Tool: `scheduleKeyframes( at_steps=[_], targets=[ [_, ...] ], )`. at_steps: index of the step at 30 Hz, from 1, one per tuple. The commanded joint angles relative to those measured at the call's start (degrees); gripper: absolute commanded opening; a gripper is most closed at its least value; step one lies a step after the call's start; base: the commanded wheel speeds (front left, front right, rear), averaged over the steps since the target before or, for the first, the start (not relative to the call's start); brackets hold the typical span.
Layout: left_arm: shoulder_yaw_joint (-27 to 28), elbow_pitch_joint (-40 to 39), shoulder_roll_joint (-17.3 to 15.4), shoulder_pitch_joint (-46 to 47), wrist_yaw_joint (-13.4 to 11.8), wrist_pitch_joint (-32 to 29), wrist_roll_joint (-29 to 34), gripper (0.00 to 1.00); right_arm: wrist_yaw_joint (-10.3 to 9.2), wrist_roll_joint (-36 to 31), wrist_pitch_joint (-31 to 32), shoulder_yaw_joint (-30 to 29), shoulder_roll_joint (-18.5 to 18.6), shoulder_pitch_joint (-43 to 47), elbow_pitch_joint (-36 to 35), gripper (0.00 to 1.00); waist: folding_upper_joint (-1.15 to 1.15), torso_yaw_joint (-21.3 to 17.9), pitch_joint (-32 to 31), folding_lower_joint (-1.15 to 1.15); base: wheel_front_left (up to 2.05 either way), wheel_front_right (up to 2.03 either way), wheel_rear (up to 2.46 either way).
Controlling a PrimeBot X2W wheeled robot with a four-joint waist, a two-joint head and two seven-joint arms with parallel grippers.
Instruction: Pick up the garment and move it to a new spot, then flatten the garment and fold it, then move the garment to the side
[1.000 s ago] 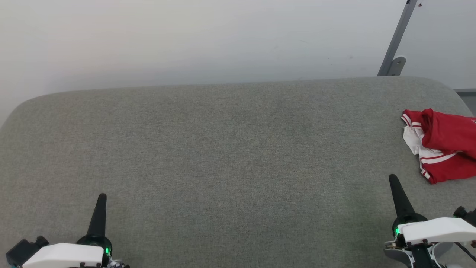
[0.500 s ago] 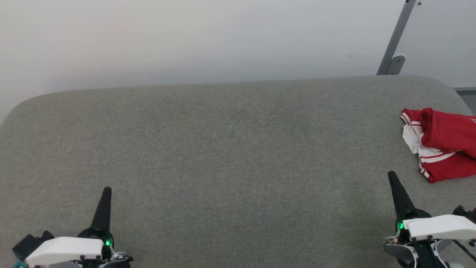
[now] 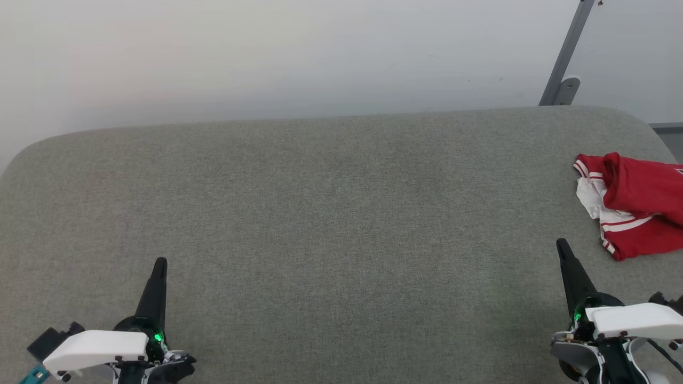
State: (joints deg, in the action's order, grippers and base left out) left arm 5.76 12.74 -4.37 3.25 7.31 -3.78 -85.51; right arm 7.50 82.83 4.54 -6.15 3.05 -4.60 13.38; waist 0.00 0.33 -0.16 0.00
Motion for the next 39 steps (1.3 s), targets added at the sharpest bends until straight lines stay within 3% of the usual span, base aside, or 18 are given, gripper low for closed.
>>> scheduleKeyframes(
  at_steps=[1,23,39],
  targets=[
    [0.3,0.1,0.0,1.3,0.3,-0.5,-1.2,0.0,-0.01,1.6,0.5,-0.2,-0.1,-1.0,0.0,0.0,0.0,0.0,0.0,0.0,0.0,0.0,0.0],
    [0.6,1.4,1.4,3.5,0.3,-2.8,-7.3,0.0,-0.02,9.9,2.3,-0.5,-0.2,-2.0,0.8,0.0,0.0,-0.3,0.3,0.0,0.0,0.0,0.0],
    [0.6,1.4,1.4,3.4,0.3,-2.8,-7.1,0.0,-0.02,9.7,2.1,-0.4,-0.2,-1.8,0.7,0.0,0.0,-0.3,0.3,0.0,0.0,0.0,0.0]
  ],
)
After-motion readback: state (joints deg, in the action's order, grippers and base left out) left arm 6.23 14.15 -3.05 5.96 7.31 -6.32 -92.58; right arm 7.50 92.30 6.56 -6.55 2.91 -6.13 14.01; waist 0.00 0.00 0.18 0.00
